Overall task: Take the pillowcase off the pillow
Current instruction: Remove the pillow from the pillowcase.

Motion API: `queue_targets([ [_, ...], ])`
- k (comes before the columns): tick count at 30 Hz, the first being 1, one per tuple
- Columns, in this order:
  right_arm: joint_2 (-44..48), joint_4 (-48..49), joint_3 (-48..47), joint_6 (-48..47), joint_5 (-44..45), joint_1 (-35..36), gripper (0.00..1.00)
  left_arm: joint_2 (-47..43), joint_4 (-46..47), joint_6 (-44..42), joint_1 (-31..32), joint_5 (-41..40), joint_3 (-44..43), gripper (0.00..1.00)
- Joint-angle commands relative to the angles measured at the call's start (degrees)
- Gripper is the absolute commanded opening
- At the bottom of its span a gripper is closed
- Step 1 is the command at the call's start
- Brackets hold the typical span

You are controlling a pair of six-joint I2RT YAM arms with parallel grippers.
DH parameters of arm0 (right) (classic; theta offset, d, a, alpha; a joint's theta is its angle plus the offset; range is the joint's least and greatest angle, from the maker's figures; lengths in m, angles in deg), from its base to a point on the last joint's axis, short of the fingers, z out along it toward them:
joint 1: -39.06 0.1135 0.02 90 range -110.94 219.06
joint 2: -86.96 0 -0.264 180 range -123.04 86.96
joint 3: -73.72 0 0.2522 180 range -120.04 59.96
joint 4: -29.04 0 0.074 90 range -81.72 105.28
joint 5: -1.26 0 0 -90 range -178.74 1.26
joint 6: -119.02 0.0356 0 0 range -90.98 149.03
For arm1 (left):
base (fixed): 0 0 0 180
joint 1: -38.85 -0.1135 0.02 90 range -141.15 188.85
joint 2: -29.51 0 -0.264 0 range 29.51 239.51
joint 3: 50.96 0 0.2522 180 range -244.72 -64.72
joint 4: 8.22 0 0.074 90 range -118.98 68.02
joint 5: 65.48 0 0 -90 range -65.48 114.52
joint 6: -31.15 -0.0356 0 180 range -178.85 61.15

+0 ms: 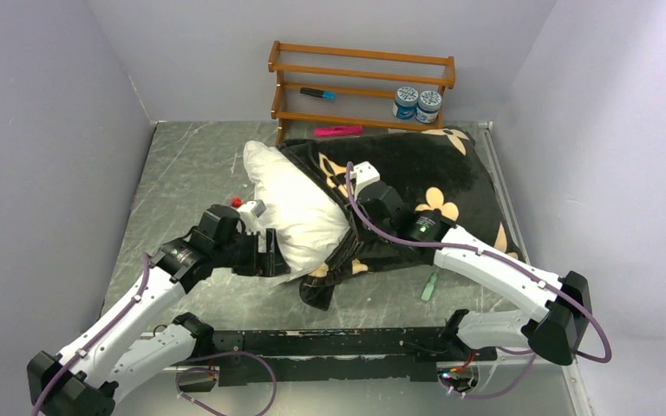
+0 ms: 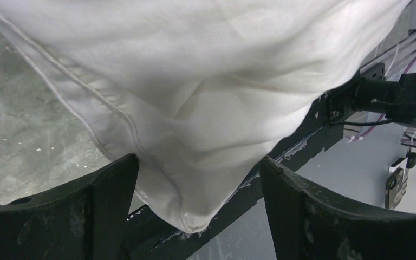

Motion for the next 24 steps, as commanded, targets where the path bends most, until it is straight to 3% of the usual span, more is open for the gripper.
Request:
queue_targets([
  [1, -0.3, 3.2, -1.2, -0.4, -1.3, -0.2, 0.0, 1.5, 5.2, 2.1, 3.0, 0.2, 1.9, 0.87],
  [5, 0.3, 3.4, -0.6, -0.3, -1.6, -0.3, 0.0, 3.7, 7.0, 3.9, 6.9, -2.4, 3.5, 0.82],
  [8, 1.0, 3.1, -0.3, -0.3, -1.3, -0.3, 0.0, 3.8, 6.0, 4.0, 7.6, -4.5, 2.9, 0.69],
  [15, 2.6, -0.7, -0.8, 0.2, 2.0, 0.0, 0.01, 0.2, 1.6, 3.2, 7.6, -7.8, 1.3, 0.06],
  [19, 3.1, -3.4, -1.9, 2.5, 3.2, 2.9, 0.09, 0.0, 2.1, 4.0, 7.6, -7.6, -0.6, 0.05],
  [24, 3.0, -6.7, -2.6, 9.1, 9.4, 12.6, 0.33, 0.0, 1.5, 4.6, 7.6, -8.9, -3.8, 0.05],
])
